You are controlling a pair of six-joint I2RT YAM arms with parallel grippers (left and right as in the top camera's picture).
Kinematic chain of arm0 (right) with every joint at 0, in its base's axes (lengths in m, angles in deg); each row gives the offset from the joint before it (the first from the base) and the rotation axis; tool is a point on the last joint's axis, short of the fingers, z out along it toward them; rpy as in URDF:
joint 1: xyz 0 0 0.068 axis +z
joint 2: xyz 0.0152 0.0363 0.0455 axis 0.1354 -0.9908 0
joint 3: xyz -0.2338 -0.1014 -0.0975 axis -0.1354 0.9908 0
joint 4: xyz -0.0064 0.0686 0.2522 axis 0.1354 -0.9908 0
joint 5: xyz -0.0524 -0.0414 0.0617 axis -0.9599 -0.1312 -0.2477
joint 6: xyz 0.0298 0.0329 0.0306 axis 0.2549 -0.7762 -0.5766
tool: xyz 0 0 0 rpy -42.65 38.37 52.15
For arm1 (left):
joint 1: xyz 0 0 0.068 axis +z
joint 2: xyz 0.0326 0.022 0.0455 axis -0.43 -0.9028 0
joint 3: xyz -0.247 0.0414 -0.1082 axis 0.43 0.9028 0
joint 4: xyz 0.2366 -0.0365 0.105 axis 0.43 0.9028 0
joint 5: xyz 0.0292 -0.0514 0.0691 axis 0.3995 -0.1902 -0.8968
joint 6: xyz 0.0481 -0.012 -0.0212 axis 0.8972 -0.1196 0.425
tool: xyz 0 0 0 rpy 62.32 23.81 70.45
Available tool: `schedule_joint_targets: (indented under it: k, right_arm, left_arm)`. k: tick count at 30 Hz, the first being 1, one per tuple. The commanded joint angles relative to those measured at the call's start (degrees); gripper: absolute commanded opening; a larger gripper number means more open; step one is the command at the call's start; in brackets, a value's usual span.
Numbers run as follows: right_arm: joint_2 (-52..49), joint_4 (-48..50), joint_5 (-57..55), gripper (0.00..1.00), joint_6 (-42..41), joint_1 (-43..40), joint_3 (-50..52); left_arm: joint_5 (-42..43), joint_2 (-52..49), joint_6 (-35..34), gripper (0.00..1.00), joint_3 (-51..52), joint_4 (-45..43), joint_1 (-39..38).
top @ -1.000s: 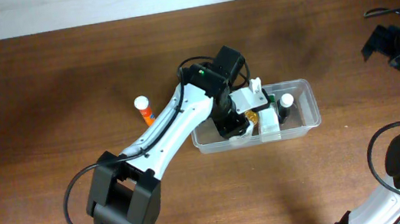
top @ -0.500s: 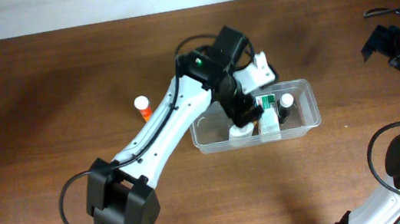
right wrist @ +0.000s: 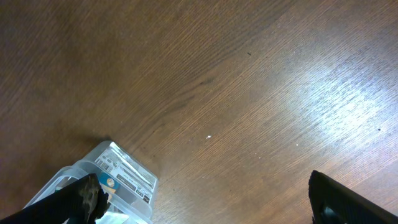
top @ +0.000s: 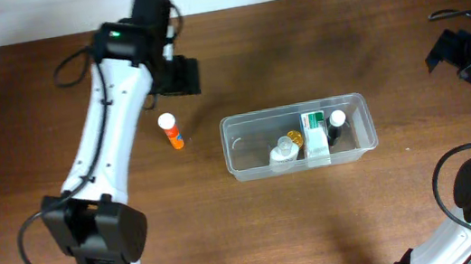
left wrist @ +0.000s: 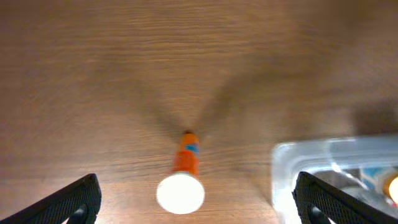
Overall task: Pack container
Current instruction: 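Lower left gripper onto the orange tablet tube and grasp it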
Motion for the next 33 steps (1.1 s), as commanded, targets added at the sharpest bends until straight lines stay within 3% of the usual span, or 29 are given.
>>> schedule_joint_targets:
  k: [1,12,18,33]
  right_arm:
    - [-0.3,0.2,0.0,0.98,-0.1,0.0,0.4]
    - [-0.3,0.2,0.0,0.98,-0.1,0.0,0.4]
    - [-0.3,0.2,0.0,0.99,-0.1,0.0,0.4]
    - [-0.3,0.2,0.0,0.98,-0.1,0.0,0.4]
  left_arm:
    - [-0.8,0.0,-2.6,0.99,-0.3,1.4,2.0]
    - [0.7,-0.1,-4.3,0.99,7.2,2.9,2.4]
    - [1.9,-0.1,-4.3,0.99,13.0,-1.2,2.4]
    - [3.4,-0.1,-4.3,0.99,17.9,-3.2,2.4]
